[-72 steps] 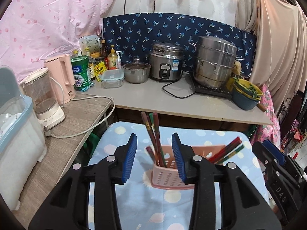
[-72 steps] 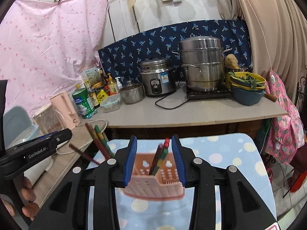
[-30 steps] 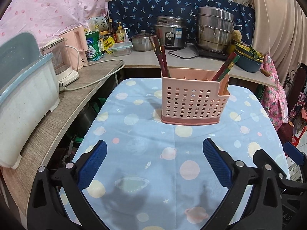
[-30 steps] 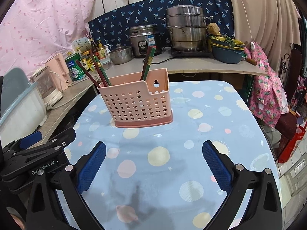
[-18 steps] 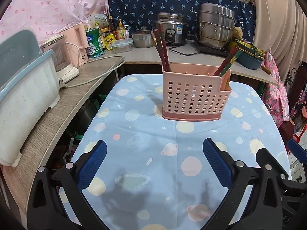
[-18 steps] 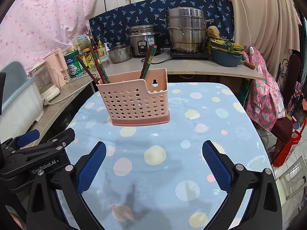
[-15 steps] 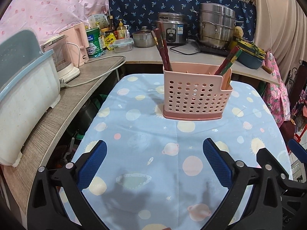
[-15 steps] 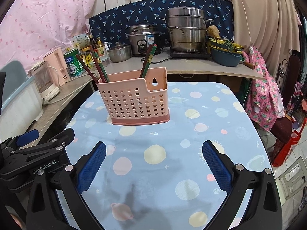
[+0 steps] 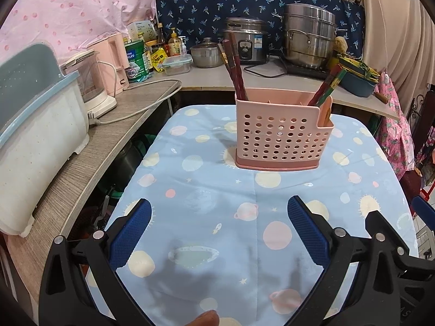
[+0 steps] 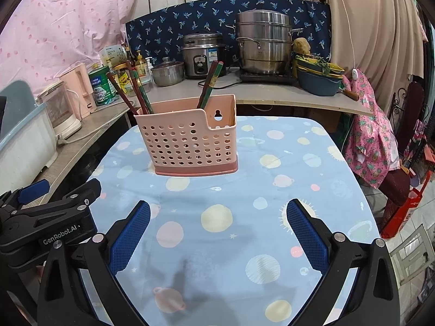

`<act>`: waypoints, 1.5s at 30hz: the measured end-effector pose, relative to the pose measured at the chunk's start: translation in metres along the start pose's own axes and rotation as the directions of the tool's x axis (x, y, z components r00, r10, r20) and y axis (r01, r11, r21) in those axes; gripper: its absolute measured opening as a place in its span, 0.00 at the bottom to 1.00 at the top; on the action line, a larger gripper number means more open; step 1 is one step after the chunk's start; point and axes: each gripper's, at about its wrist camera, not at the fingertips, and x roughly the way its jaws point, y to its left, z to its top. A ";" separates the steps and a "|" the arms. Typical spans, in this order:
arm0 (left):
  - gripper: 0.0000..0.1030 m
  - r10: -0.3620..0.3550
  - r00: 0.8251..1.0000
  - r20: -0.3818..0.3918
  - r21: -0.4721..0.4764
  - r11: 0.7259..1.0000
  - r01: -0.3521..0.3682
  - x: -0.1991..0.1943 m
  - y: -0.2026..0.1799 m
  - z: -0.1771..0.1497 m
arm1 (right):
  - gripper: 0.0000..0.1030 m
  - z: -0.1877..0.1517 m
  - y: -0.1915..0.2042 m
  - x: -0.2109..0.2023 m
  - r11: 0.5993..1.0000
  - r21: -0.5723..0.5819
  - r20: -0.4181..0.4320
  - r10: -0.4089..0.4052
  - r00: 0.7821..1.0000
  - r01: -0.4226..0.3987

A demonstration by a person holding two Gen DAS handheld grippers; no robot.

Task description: Organize utensils

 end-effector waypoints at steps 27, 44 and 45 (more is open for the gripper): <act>0.93 0.017 1.000 0.000 0.022 1.000 -0.017 0.005 -0.001 0.000 | 0.94 0.001 0.000 0.002 1.000 -0.011 -0.001 -0.014 1.000 0.014; 0.93 0.018 1.000 0.007 0.036 0.999 -0.019 0.005 -0.004 0.002 | 0.94 0.001 -0.001 0.002 1.000 -0.011 0.000 -0.015 1.000 0.015; 0.93 0.018 1.000 0.009 0.038 0.999 -0.019 0.005 -0.004 0.002 | 0.94 0.002 -0.001 0.002 1.000 -0.011 -0.001 -0.015 1.000 0.015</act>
